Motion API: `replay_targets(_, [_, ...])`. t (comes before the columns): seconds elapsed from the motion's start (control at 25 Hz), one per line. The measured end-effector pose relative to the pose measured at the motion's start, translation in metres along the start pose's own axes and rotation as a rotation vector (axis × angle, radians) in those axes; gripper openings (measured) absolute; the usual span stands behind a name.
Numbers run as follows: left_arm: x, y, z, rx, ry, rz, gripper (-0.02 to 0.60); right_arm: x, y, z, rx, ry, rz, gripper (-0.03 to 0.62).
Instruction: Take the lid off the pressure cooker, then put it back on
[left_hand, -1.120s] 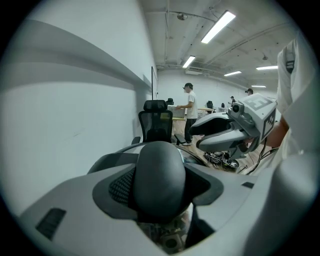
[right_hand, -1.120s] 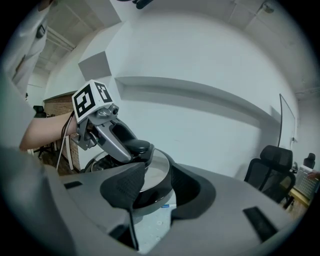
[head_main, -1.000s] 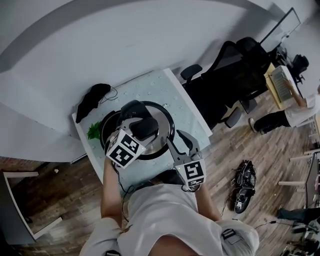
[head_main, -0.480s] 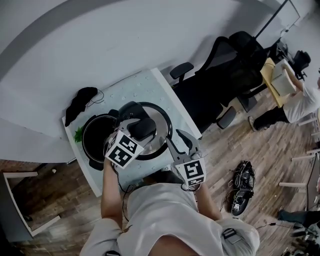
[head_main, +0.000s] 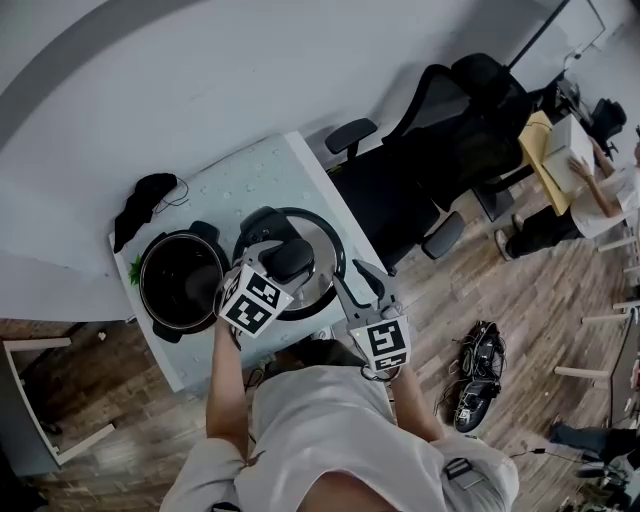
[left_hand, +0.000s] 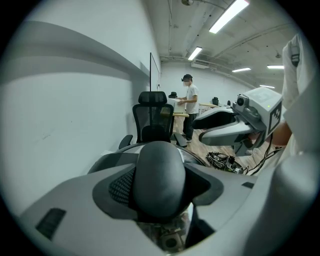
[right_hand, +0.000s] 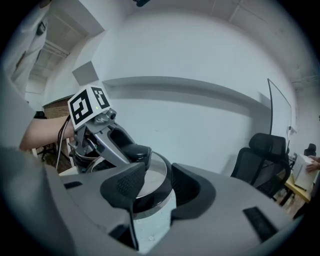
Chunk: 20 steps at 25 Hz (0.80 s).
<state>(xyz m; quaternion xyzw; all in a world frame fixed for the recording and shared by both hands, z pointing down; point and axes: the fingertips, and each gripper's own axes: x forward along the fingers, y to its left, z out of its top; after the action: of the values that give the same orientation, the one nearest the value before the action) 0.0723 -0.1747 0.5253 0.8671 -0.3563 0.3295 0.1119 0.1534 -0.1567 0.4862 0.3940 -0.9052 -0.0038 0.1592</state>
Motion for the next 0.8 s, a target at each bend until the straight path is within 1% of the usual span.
replay_targets(0.16, [0.021,-0.013,-0.001,-0.012,0.015,0.001,0.273,-0.002,-0.012,-0.018,0.017,0.020,0.007,0.166])
replay_targets(0.32, [0.042,-0.023,-0.011,-0.037,0.034,0.004,0.274,0.001,-0.020,-0.042,0.056,0.049,0.019,0.164])
replay_targets(0.68, [0.087,-0.037,-0.048,-0.101,0.082,0.007,0.273,0.014,-0.034,-0.098,0.084,0.149,0.031,0.163])
replay_targets(0.8, [0.099,-0.041,-0.060,-0.121,0.092,0.019,0.275,0.016,-0.035,-0.116,0.094,0.176,0.037,0.160])
